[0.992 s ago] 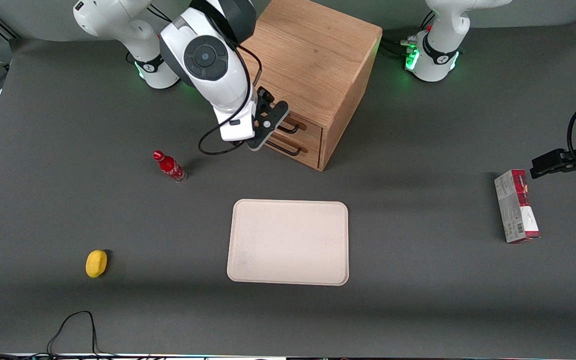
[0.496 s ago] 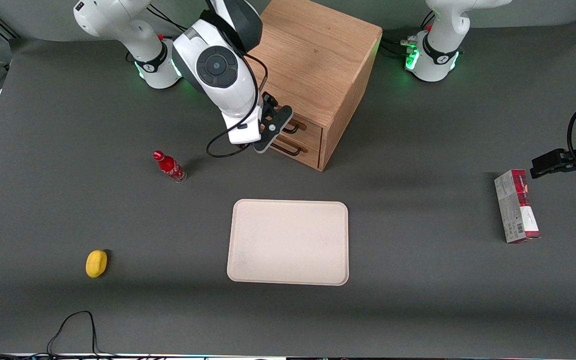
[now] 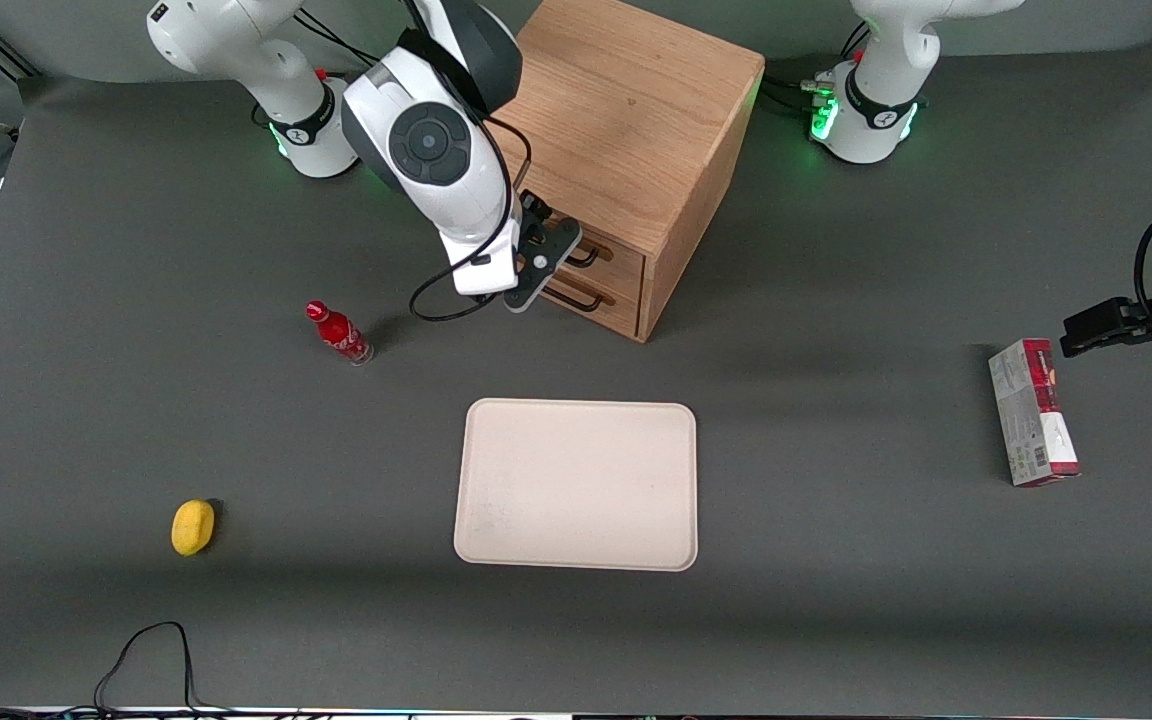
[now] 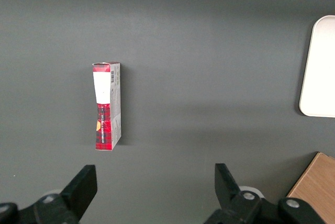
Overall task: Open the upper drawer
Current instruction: 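Pull the upper drawer outward by its handle with the right gripper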
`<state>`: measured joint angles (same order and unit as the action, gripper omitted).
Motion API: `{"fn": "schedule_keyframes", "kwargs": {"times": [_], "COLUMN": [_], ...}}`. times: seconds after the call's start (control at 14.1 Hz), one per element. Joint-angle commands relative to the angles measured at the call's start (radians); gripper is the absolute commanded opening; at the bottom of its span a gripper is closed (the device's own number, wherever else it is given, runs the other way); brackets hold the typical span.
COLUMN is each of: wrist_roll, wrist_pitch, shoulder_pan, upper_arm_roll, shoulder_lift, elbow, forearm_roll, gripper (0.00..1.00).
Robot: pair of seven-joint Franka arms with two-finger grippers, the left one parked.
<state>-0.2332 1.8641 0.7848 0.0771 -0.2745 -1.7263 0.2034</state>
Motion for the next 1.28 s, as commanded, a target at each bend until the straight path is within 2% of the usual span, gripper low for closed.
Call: {"fn": "schedule_keyframes", "kwargs": {"times": [0.0, 0.43, 1.2], "wrist_roll": [-0.028, -0.028, -0.120], "wrist_pitch": [0.035, 0.035, -0.006], "shoulder_pan": [0.004, -0.005, -0.130], "upper_arm_roll": [0.004, 0.004, 0.004], "shoulder_lift": [-0.021, -0.029, -0.156], "elbow": [-0.022, -0.013, 0.171], "forearm_roll": [0.014, 0.001, 0.004], "gripper": [1.00, 1.00, 1.00]}}
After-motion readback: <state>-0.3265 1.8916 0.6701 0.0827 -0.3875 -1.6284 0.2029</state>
